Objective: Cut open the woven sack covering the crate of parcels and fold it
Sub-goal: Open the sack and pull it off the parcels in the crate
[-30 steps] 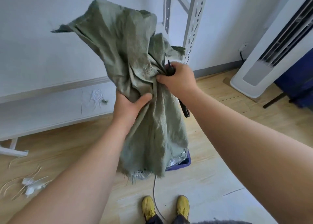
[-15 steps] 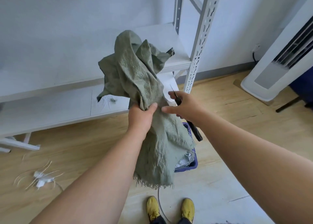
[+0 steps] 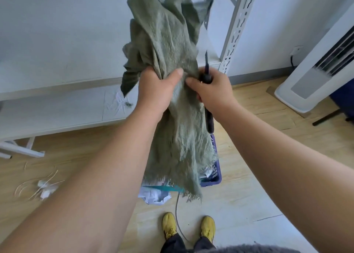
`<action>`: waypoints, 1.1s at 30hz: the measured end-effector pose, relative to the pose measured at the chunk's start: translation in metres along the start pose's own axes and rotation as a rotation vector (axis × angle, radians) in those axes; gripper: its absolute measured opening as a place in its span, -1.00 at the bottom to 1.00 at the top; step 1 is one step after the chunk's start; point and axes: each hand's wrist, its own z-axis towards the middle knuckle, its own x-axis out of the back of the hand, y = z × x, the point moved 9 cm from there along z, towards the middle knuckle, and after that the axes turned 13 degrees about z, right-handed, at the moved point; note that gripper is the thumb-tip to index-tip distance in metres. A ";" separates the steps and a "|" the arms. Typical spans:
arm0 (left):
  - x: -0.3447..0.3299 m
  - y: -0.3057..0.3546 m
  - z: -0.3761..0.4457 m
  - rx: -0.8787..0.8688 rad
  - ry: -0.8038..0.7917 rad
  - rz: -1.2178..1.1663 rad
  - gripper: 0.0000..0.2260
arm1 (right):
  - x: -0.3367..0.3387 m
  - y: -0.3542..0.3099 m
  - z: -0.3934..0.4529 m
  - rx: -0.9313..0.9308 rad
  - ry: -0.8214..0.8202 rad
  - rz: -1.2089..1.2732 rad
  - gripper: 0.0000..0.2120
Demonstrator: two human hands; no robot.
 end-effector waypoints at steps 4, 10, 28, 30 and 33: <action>-0.009 -0.005 -0.001 0.027 -0.073 -0.058 -0.67 | -0.001 -0.006 0.002 -0.001 -0.026 -0.101 -0.89; -0.013 -0.004 0.005 0.037 -0.116 -0.179 -0.73 | 0.001 0.017 0.005 -0.086 -0.132 -0.004 -0.54; -0.026 0.001 -0.012 -0.062 -0.109 -0.007 -0.48 | 0.003 -0.063 0.006 0.183 0.131 -0.174 -0.77; -0.027 -0.004 -0.009 -0.040 -0.084 0.008 -0.49 | -0.007 -0.052 0.008 0.086 0.031 -0.163 -0.78; -0.016 -0.024 -0.004 0.066 0.012 -0.020 -0.61 | -0.018 -0.034 0.007 -0.014 -0.105 -0.027 -0.78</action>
